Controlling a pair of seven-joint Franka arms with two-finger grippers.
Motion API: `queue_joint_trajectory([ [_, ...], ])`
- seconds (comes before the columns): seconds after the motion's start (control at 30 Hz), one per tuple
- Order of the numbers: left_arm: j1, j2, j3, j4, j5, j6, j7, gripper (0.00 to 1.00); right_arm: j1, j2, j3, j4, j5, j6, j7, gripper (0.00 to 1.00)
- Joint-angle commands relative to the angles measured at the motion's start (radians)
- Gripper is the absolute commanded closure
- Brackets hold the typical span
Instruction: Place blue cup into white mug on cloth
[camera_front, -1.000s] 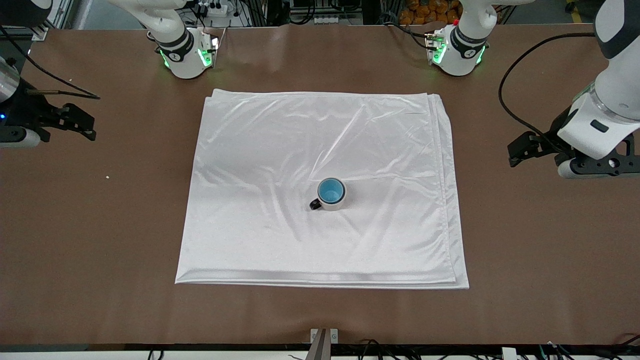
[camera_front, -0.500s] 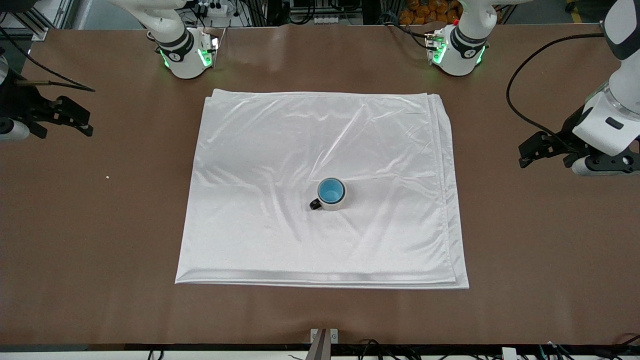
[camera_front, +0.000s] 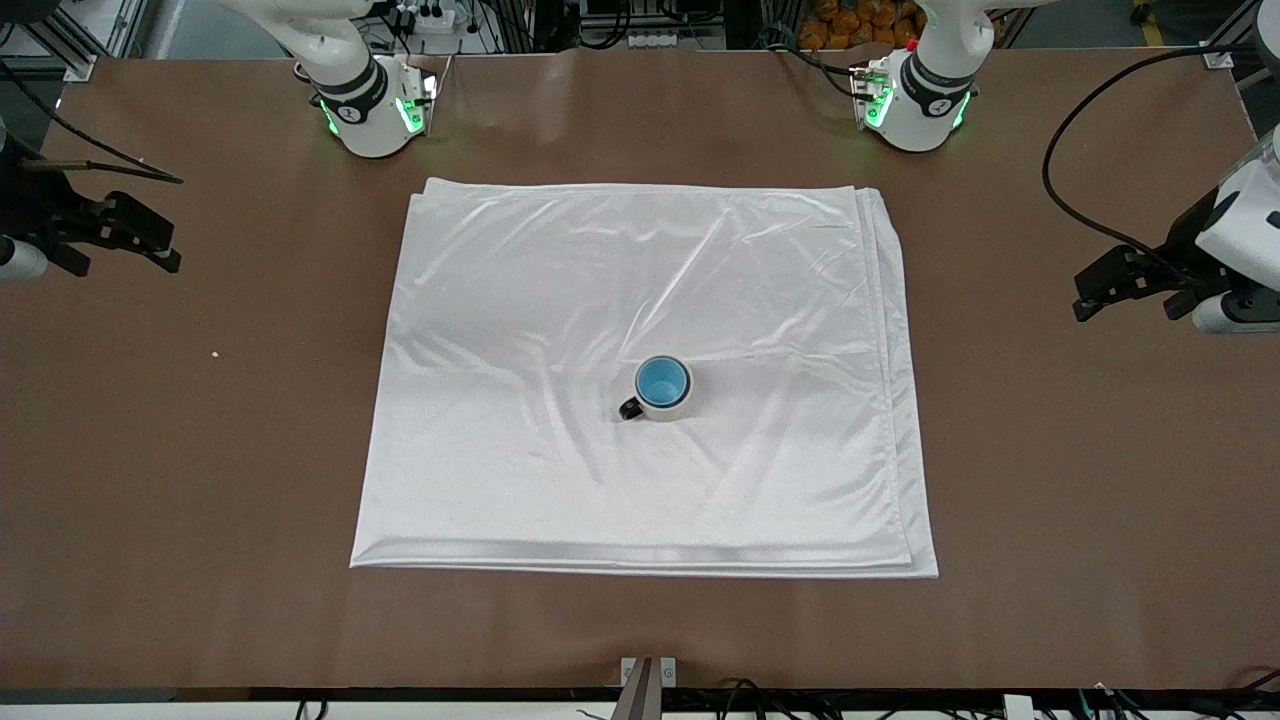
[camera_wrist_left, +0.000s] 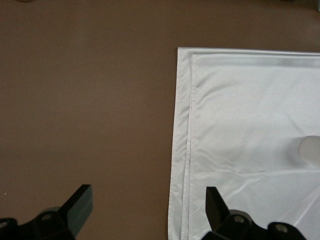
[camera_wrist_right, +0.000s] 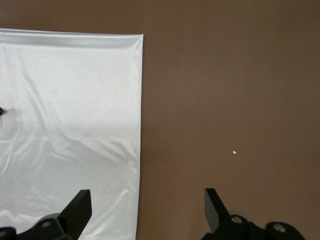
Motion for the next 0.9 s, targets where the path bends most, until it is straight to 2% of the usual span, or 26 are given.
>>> queue_joint_trajectory([
  [0.0, 0.014, -0.027, -0.007, 0.0, -0.01, -0.012, 0.024, 0.0, -0.017, 0.0, 0.006, 0.016, 0.021, -0.02, -0.009, 0.0],
  [0.43, 0.012, -0.047, -0.004, -0.003, -0.011, -0.089, 0.006, 0.0, -0.025, 0.002, 0.008, 0.016, 0.021, -0.019, -0.014, 0.0],
  [0.7, 0.014, -0.07, -0.004, -0.02, -0.011, -0.087, 0.004, 0.0, -0.027, 0.002, 0.006, 0.016, 0.019, -0.02, -0.014, 0.0],
  [0.87, 0.014, -0.116, -0.004, -0.077, -0.011, -0.058, 0.004, 0.0, -0.042, 0.002, 0.008, 0.016, 0.021, -0.02, -0.016, 0.0],
])
